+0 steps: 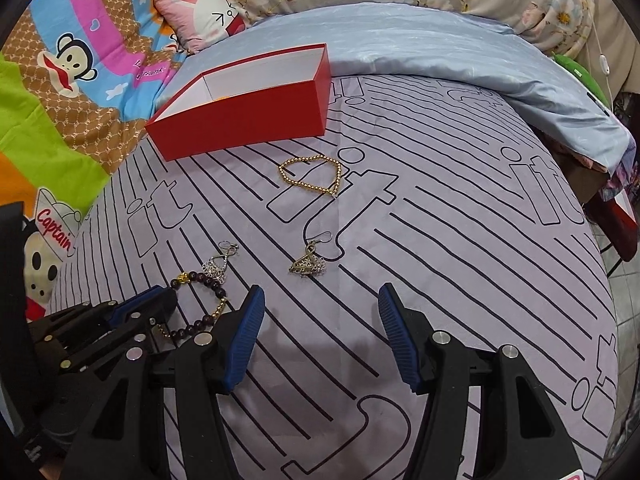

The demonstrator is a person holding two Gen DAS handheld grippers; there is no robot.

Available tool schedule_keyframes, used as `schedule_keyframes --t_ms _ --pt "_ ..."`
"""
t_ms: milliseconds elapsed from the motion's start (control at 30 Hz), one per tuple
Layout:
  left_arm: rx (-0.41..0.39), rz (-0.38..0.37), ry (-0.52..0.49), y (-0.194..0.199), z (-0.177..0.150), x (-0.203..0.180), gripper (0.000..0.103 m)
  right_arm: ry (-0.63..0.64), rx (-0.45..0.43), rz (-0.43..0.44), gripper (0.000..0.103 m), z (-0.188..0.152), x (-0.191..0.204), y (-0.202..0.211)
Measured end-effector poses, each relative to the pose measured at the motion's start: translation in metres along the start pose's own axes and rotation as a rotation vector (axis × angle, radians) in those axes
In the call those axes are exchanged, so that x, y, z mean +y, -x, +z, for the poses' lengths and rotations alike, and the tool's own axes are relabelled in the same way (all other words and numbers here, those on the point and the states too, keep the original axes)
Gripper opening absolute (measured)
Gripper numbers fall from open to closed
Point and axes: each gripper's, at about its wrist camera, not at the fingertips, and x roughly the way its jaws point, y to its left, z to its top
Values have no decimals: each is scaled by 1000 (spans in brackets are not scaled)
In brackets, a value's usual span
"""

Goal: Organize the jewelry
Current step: 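Lower the left tool onto the dark bead bracelet and close it, then lower the right tool onto the gold heart chain bracelet and close it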

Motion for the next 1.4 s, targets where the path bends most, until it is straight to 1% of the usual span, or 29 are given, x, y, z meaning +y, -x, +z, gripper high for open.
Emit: schedule_keyframes --t_ms 100,200,400,500,667,867,933,1267,1333,1400 --pt "-14 -6 16 7 3 7 7 2 1 1 57 1 0 -3" --pt "-30 13 34 11 9 17 7 -1 3 3 57 6 0 -7" --pt "-8 59 96 0 14 48 8 -11 5 9 57 21 -1 -20" --pt "12 64 120 -9 14 60 8 -11 7 9 57 31 -1 -28" --pt "9 65 121 -12 15 64 8 0 2 0 56 49 1 -42" --pt "9 68 96 -15 16 63 8 -7 -5 -5 55 65 -3 -53" --pt "7 74 83 -15 16 62 8 -18 -1 -2 49 71 -6 -58" --pt "-3 62 93 -16 16 65 8 -14 16 -22 38 85 -9 -80" --pt "-5 61 97 -17 16 65 8 -18 22 -22 32 85 -10 -84" --pt "-9 60 96 -17 16 65 8 -8 16 -32 32 84 -8 -86"
